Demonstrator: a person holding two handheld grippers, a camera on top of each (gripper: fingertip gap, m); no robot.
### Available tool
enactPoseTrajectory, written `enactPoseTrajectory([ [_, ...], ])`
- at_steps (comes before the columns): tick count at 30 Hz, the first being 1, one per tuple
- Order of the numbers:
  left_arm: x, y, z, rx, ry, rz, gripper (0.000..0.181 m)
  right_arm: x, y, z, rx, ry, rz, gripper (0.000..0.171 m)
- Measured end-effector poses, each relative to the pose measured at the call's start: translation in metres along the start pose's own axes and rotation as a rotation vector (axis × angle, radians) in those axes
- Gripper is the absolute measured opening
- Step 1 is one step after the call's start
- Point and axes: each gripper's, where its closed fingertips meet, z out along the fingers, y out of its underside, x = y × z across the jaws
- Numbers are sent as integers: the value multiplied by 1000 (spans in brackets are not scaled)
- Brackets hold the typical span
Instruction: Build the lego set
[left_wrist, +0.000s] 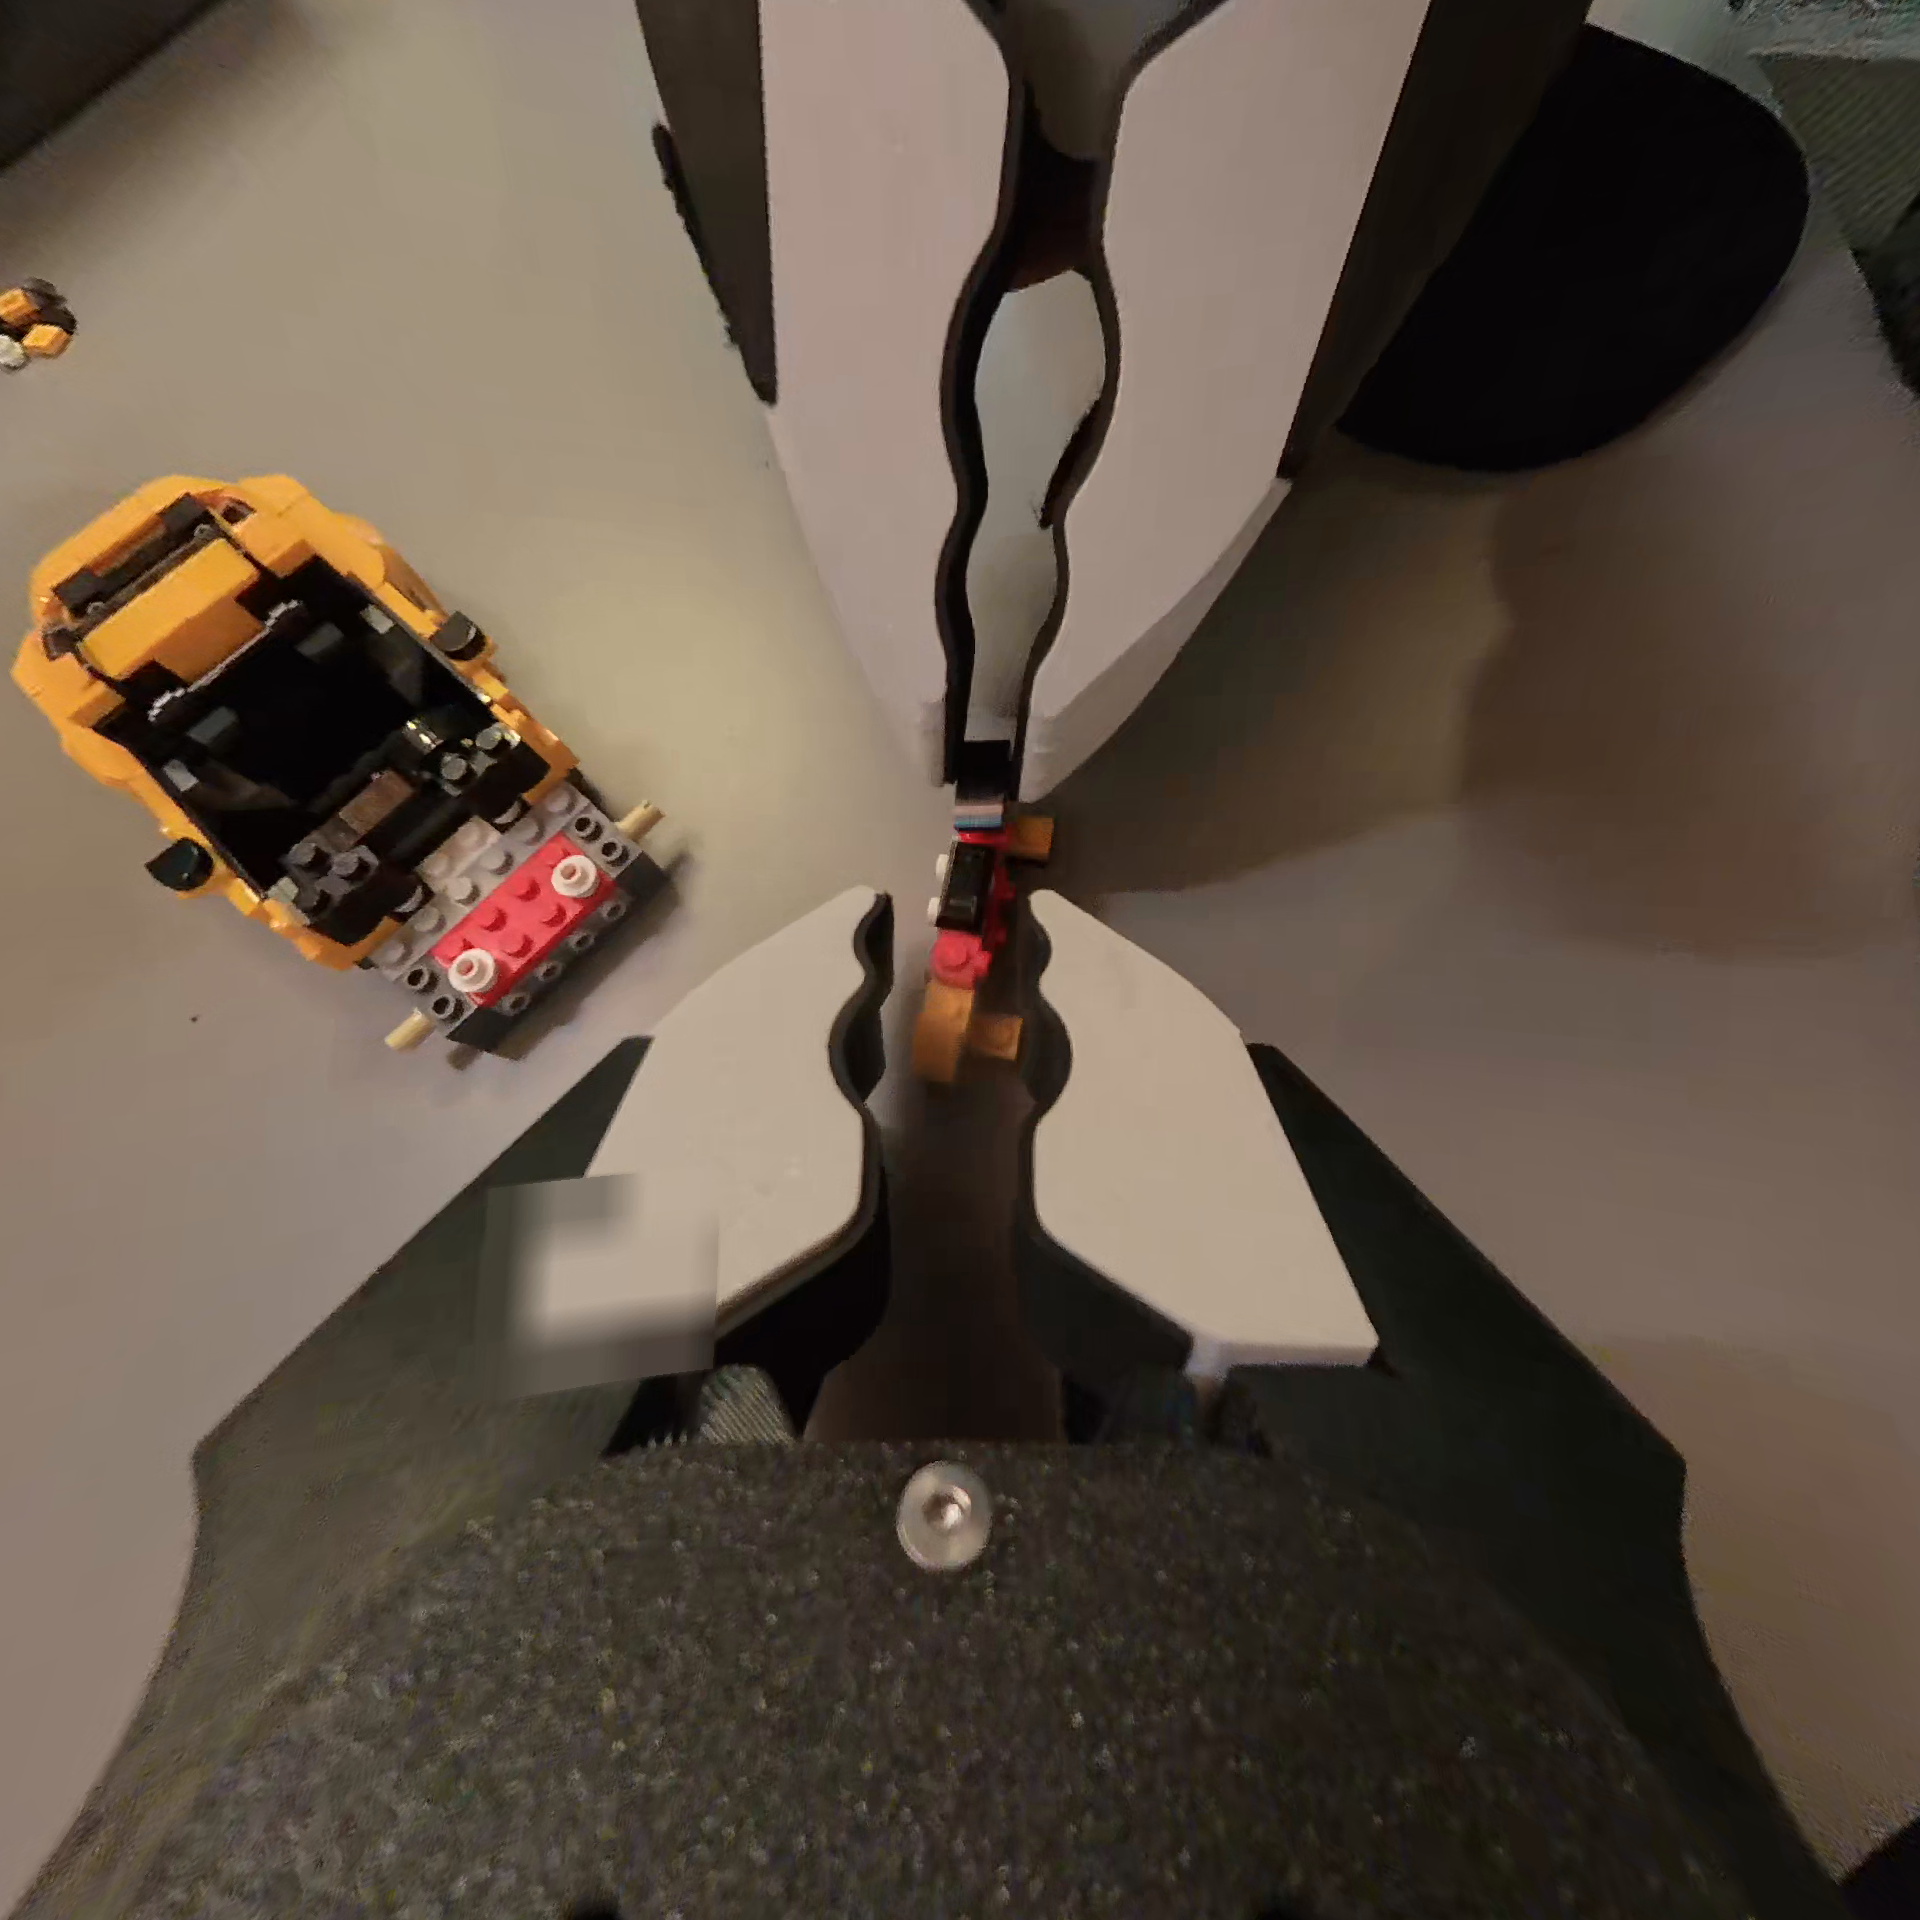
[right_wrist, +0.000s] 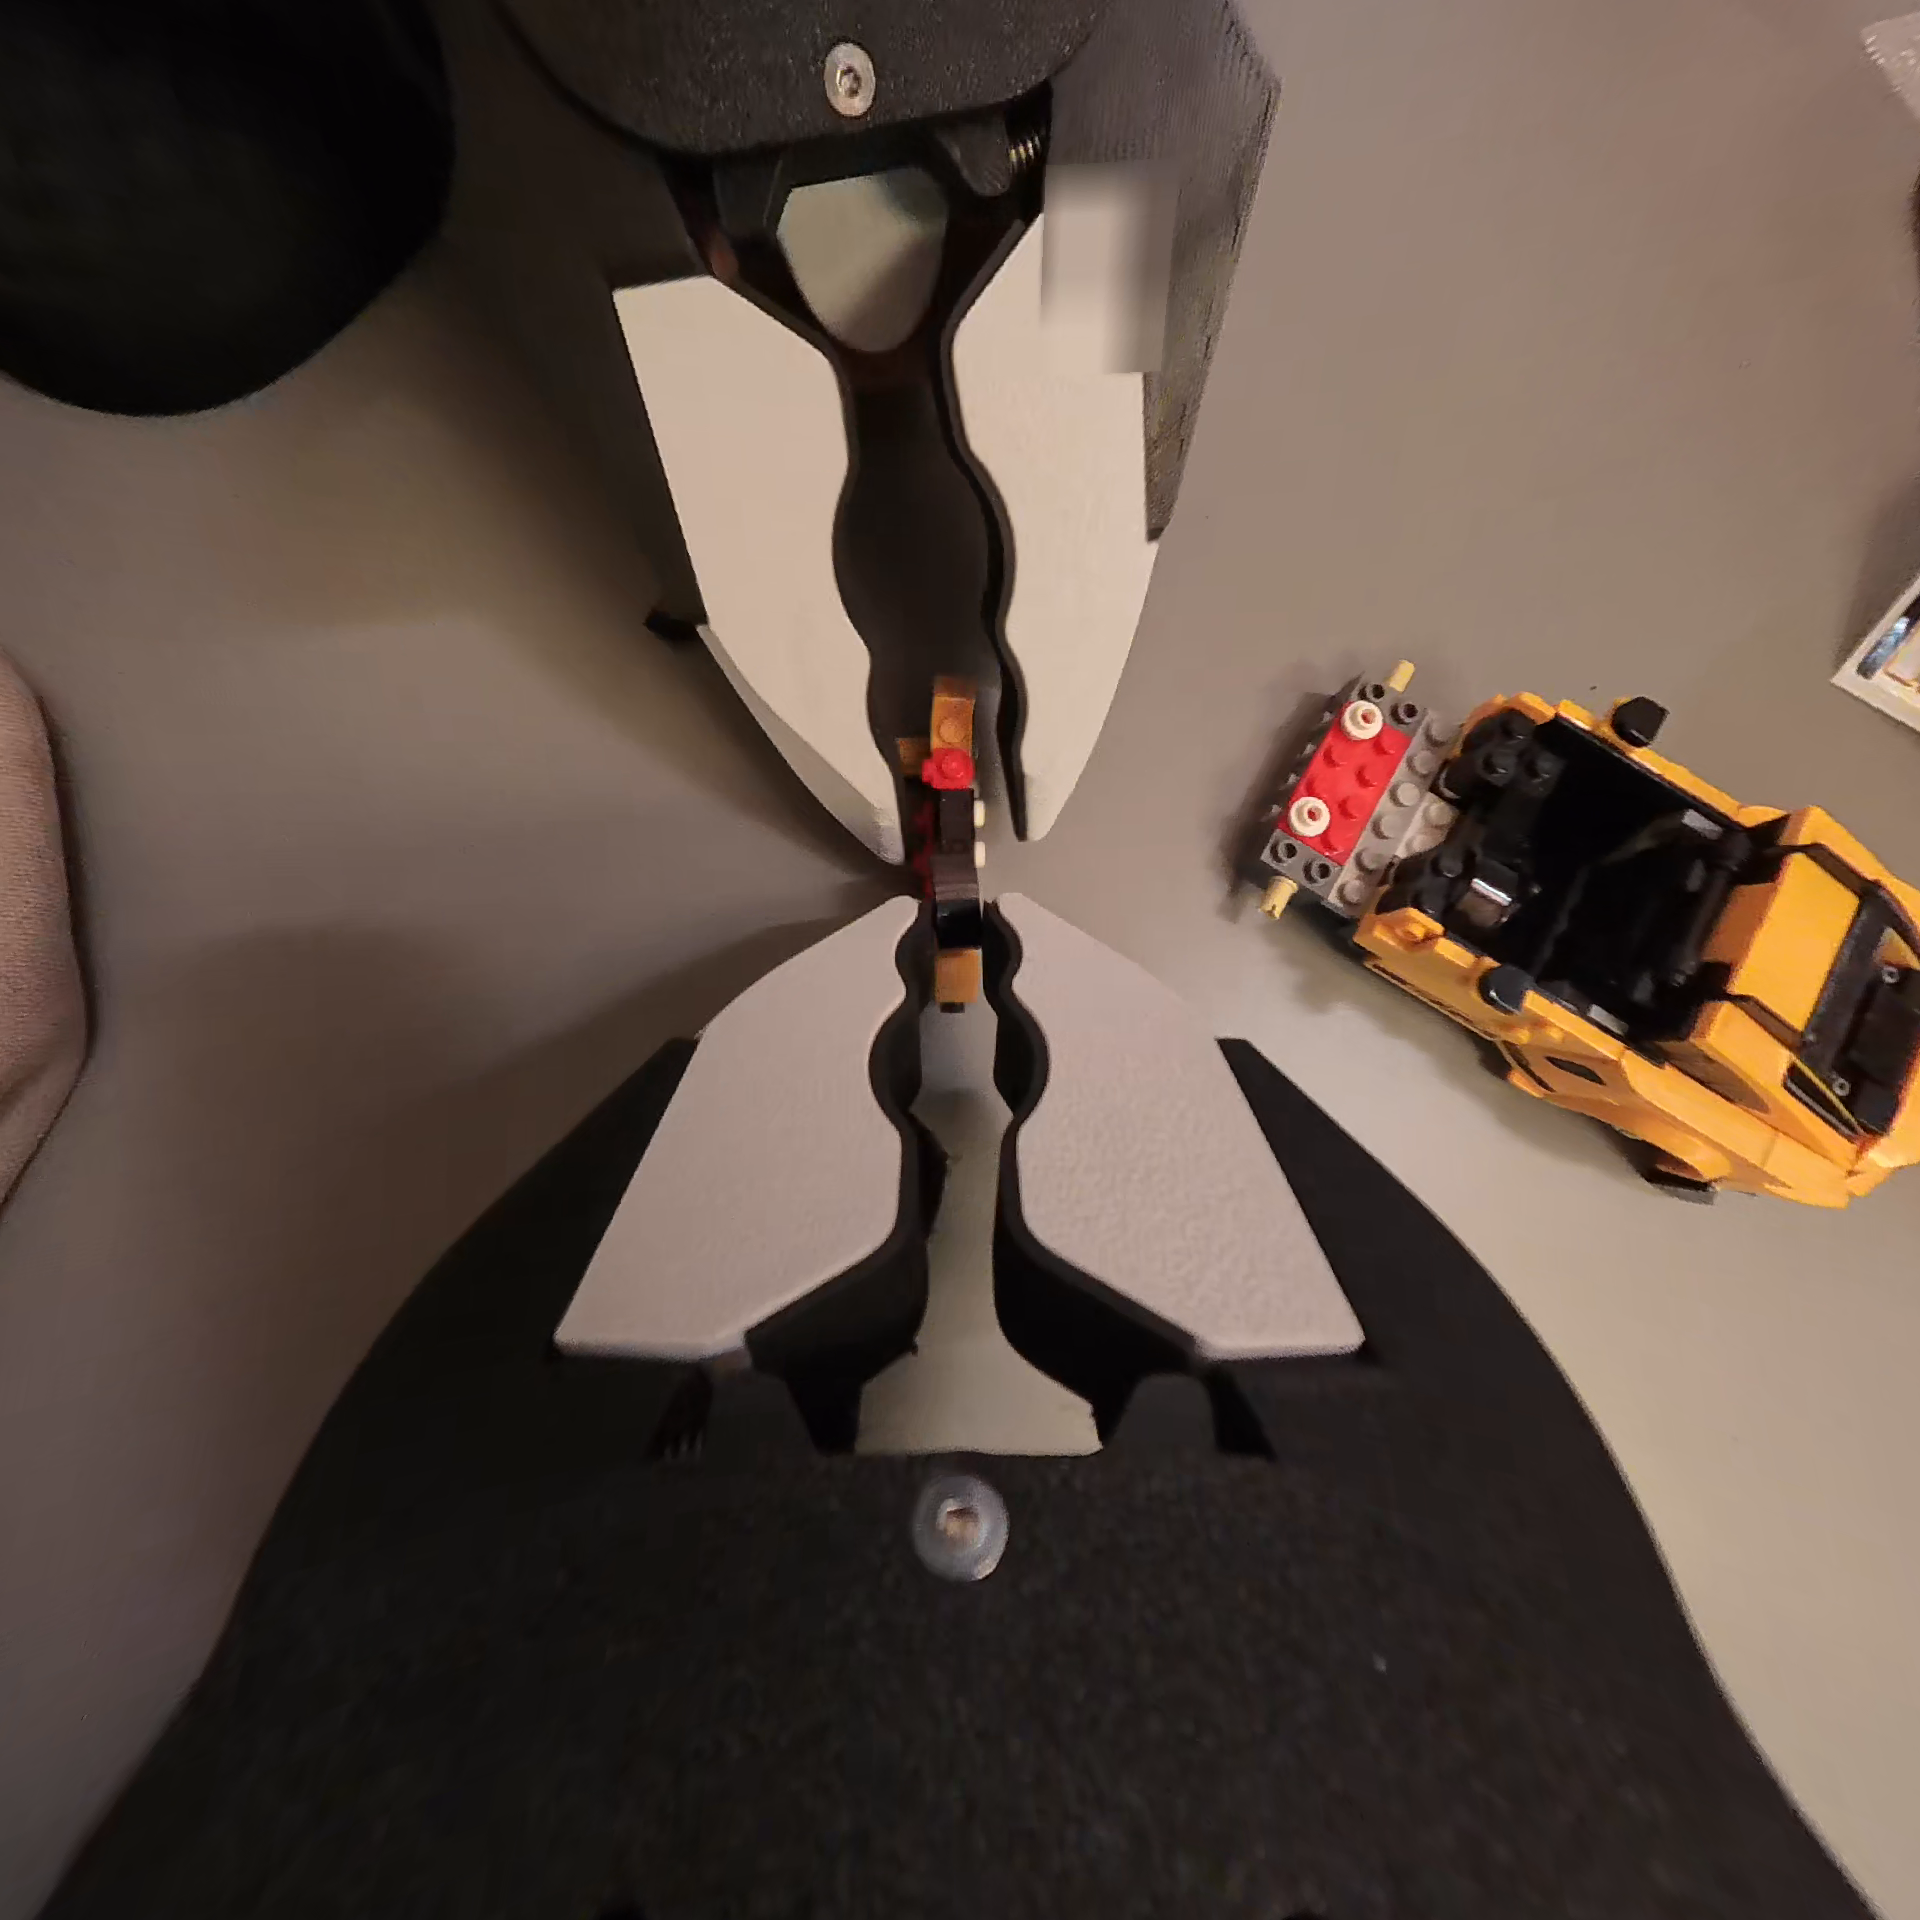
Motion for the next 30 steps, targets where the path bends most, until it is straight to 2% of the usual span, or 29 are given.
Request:
enactPoseTrajectory([
  [3,1,0,0,2,-7,11,15,0,2,2,-26,-9,4,8],
  [16,6,0,-2,3,8,-3,15,-1,4,3,-90,-19,-6,8],
  [21,5,-14,-8,84,33,-66,19,-1,4,3,-104,-17,-27,8],
  [30,5,-17,0,75,29,-75,8,-1,7,5,-111,-17,-47,8],
])
